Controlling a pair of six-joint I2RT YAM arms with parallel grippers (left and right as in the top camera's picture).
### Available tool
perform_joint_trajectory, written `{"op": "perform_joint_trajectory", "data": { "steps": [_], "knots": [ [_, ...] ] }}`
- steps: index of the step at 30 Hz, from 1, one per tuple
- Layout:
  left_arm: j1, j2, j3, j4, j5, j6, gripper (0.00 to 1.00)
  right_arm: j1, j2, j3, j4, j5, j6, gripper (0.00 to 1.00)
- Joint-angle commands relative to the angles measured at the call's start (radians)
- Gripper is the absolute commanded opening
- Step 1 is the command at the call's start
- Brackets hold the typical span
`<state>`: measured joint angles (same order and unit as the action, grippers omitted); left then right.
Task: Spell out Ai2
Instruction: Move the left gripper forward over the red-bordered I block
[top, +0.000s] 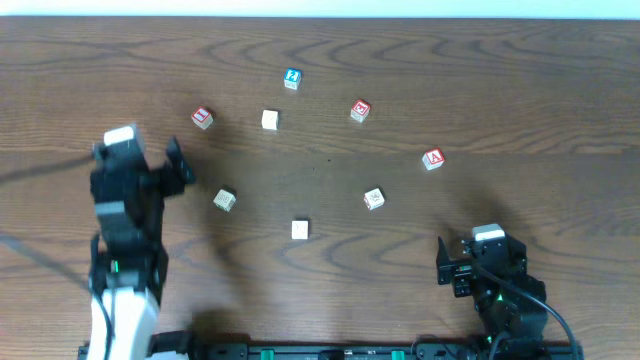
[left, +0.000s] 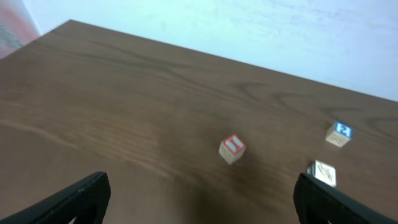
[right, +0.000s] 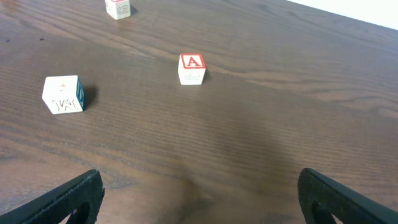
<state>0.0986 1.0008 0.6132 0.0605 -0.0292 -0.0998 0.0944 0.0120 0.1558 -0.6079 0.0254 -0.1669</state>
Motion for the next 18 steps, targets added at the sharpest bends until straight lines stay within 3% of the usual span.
{"op": "perform_joint_trajectory", "data": {
  "steps": [1, 11, 18],
  "knots": [
    [0.006, 0.183, 0.143, -0.002, 0.008, 0.025, 0.95, -0.014, -0.006, -0.003, 0.002, -0.007, -0.014, 0.99],
    [0.006, 0.643, 0.558, -0.019, 0.057, 0.025, 0.95, -0.014, -0.006, -0.003, 0.002, -0.008, -0.014, 0.99],
    [0.006, 0.893, 0.864, -0.148, 0.114, 0.000, 0.95, -0.014, -0.006, -0.003, 0.002, -0.007, -0.014, 0.99]
  ]
}}
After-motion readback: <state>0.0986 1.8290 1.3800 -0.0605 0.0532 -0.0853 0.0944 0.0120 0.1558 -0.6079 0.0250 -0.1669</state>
